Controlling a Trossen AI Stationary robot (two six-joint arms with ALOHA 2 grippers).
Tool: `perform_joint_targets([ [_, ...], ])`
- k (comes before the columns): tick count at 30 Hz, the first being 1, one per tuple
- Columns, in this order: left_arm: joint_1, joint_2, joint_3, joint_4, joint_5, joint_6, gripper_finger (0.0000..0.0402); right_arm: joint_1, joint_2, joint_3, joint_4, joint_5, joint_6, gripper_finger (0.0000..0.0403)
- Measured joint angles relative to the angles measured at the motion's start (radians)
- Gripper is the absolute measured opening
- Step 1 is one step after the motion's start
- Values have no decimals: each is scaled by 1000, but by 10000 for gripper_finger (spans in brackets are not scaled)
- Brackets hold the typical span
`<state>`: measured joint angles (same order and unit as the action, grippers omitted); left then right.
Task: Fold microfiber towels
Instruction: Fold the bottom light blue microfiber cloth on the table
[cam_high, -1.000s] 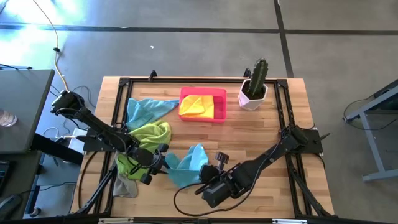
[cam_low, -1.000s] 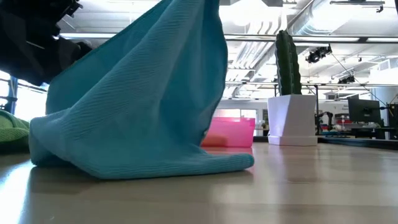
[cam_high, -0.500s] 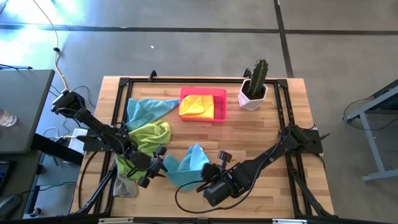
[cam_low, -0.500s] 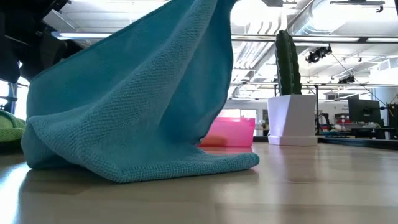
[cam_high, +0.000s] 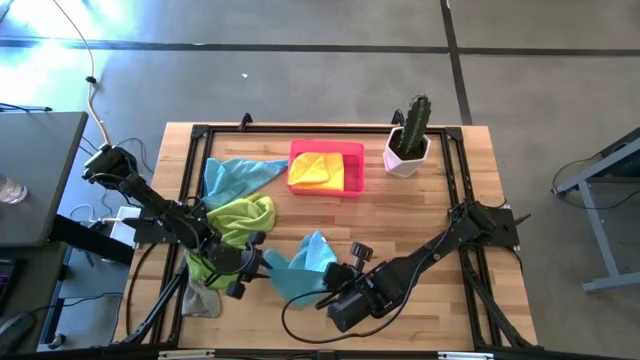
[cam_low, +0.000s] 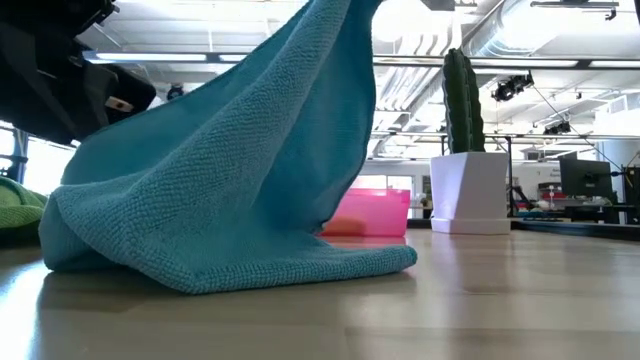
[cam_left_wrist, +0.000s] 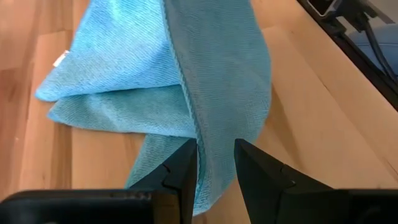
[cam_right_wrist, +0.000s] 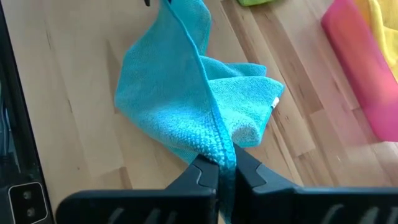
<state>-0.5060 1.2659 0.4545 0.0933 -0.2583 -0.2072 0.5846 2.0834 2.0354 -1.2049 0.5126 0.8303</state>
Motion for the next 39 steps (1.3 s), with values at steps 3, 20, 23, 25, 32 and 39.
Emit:
perform_joint_targets([
  [3, 0, 7, 0, 6, -16, 0, 99, 0, 0, 0, 0, 0, 0, 0],
  [20, -10, 176, 1, 131, -16, -1, 99, 0, 0, 0, -19, -20, -27, 0],
  [23, -20, 179, 1, 118, 25, -4, 99, 0, 0, 0, -52, -21, -26, 0],
  [25, -26, 179, 1, 110, 61, -19, 99, 0, 0, 0, -86, -21, -15, 0],
  [32, -47, 179, 1, 112, 83, -36, 99, 0, 0, 0, -204, 38, 73, 0],
  [39, -47, 179, 1, 121, 67, -52, 99, -5, 0, 0, -214, 188, 86, 0],
])
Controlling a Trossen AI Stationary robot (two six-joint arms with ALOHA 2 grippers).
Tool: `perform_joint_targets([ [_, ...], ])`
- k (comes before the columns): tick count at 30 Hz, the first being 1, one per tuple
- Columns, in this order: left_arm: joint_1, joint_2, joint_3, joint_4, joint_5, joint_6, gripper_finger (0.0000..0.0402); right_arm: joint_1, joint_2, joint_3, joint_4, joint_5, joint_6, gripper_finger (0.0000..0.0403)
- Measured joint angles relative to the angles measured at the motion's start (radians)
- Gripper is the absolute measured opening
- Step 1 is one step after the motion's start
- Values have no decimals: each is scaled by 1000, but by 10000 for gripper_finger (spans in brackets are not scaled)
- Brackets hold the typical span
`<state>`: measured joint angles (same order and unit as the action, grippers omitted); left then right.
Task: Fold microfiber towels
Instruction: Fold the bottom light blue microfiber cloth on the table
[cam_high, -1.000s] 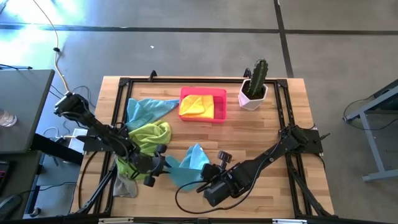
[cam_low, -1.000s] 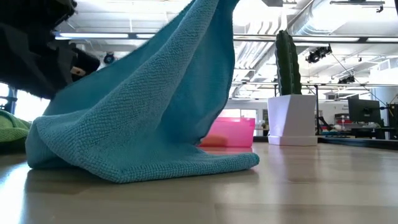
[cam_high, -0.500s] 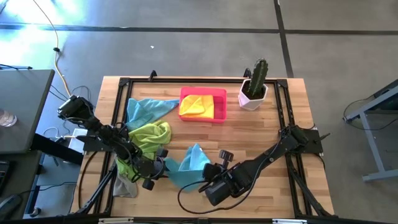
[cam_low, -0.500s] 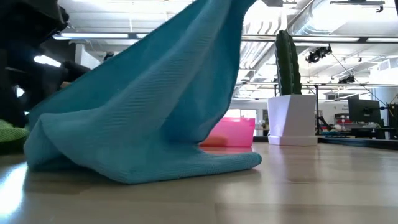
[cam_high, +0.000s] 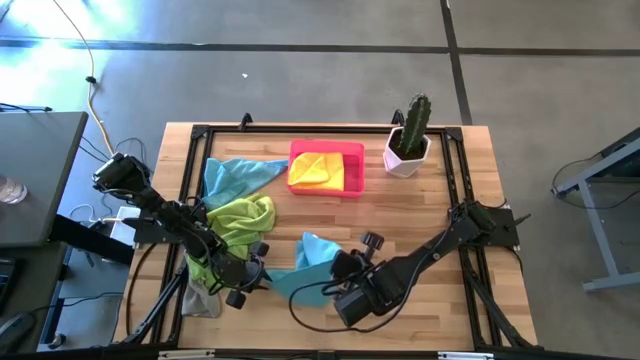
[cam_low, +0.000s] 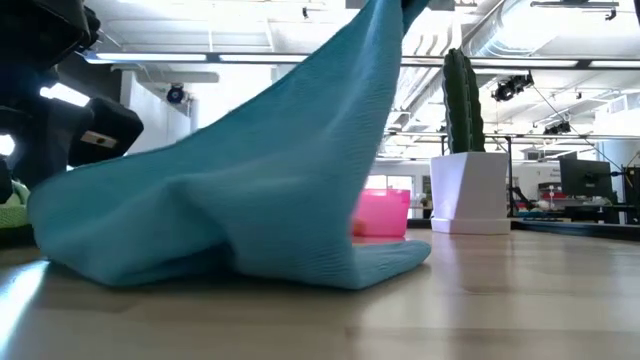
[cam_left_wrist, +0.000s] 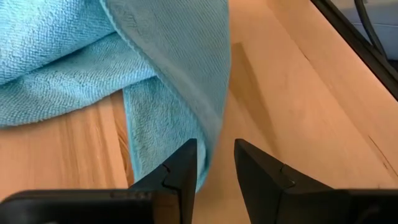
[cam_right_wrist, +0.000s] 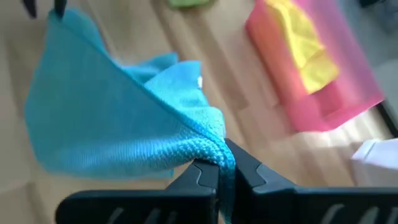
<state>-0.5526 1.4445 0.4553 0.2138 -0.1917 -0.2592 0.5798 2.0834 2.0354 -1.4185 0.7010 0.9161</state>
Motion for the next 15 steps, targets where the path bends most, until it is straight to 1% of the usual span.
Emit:
perform_joint_targets([
  [5, 0, 0, 0, 24, -15, 0, 99, -14, 0, 0, 10, 36, 0, 0],
  [10, 1, 34, 0, 42, -105, 0, 99, -24, 0, 0, 39, 37, -6, 0],
  [15, 0, 92, 0, 46, -102, 0, 99, -24, 0, 0, 39, 39, -8, 0],
])
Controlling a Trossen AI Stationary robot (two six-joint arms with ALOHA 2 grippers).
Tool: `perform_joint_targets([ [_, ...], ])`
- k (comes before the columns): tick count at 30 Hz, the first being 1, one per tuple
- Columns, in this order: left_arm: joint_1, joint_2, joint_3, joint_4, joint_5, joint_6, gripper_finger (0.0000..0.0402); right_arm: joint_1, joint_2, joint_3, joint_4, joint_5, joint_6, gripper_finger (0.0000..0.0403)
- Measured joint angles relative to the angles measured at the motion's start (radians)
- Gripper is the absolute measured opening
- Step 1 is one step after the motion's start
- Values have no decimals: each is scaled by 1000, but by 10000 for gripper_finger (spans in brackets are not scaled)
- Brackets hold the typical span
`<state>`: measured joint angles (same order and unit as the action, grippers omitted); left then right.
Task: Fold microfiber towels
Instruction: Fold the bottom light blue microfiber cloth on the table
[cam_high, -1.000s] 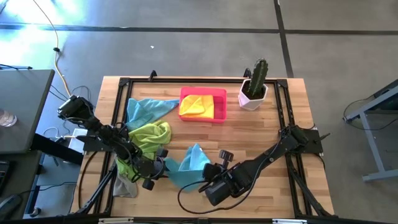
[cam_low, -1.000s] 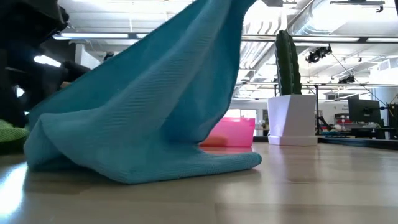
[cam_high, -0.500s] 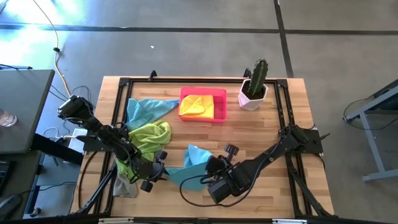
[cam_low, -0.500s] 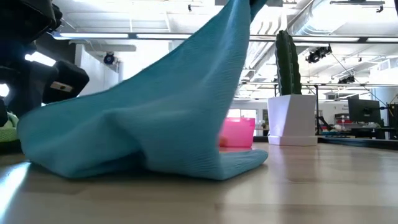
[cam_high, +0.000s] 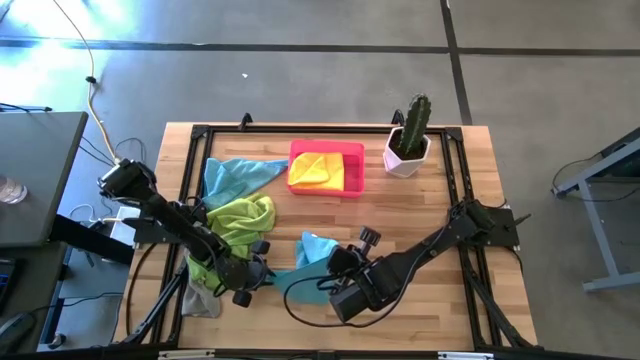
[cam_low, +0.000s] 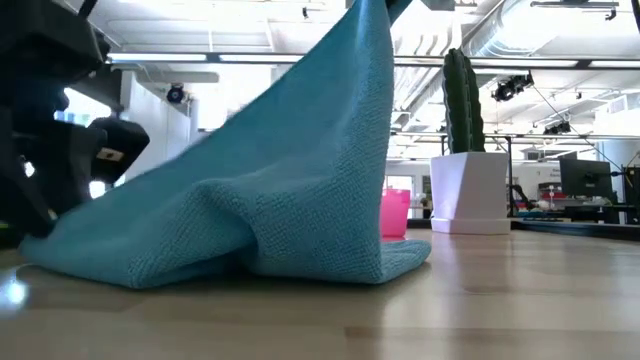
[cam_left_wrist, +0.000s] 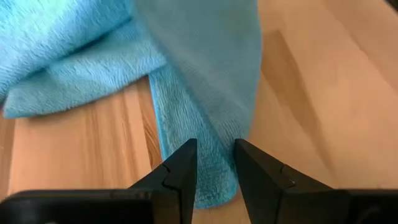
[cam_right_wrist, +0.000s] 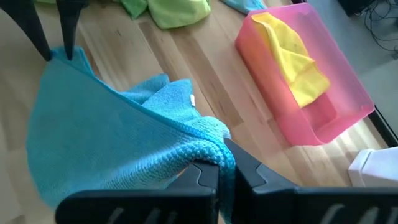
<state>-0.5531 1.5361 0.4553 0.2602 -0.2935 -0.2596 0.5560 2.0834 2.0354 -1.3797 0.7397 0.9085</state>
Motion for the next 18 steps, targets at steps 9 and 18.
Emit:
perform_joint_targets([
  [9, -3, 58, 0, 43, 54, 10, 99, 0, 0, 0, -32, 5, 0, 0],
  [18, -5, 112, 0, 152, 66, 35, 99, -19, 0, 0, -26, 90, 38, 0],
])
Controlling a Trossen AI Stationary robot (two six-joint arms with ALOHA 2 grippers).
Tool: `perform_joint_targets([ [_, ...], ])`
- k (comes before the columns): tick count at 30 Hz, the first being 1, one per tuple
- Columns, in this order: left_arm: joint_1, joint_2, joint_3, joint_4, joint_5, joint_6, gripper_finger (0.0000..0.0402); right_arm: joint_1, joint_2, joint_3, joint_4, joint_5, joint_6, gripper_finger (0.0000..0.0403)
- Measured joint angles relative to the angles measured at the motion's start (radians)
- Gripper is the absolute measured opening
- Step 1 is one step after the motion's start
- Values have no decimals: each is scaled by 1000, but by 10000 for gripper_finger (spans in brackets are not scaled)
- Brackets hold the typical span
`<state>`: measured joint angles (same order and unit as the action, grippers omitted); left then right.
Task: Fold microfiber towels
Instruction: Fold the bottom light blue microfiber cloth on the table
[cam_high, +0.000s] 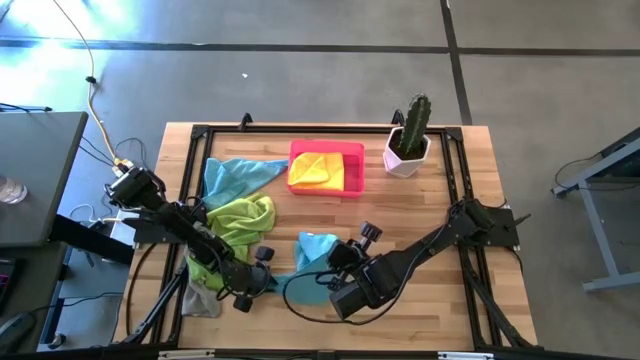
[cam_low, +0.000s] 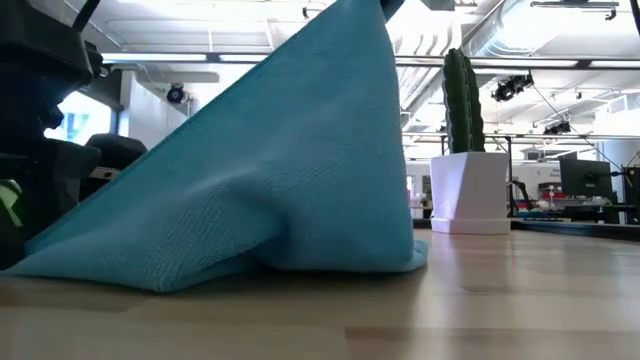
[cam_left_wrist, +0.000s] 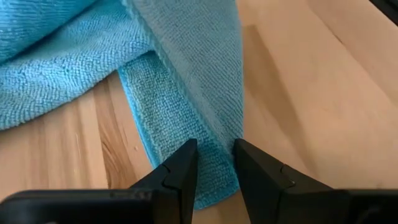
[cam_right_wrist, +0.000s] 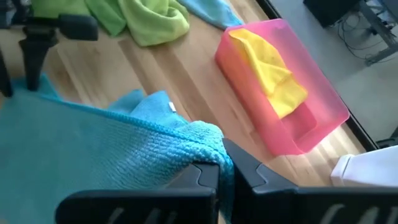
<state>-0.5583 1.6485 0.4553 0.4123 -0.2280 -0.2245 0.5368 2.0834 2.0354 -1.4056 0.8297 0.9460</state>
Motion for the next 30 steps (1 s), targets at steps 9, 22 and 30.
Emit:
perform_joint_targets([
  [9, -6, 8, 0, 20, 4, 0, 99, -42, -13, 0, 20, 75, 24, 0],
  [22, 5, 9, 1, 96, -74, 86, 99, -79, -29, 0, 41, 88, 24, 0],
  [30, 54, 9, 1, 91, -159, 88, 95, -79, -60, 0, 117, 128, -6, 0],
])
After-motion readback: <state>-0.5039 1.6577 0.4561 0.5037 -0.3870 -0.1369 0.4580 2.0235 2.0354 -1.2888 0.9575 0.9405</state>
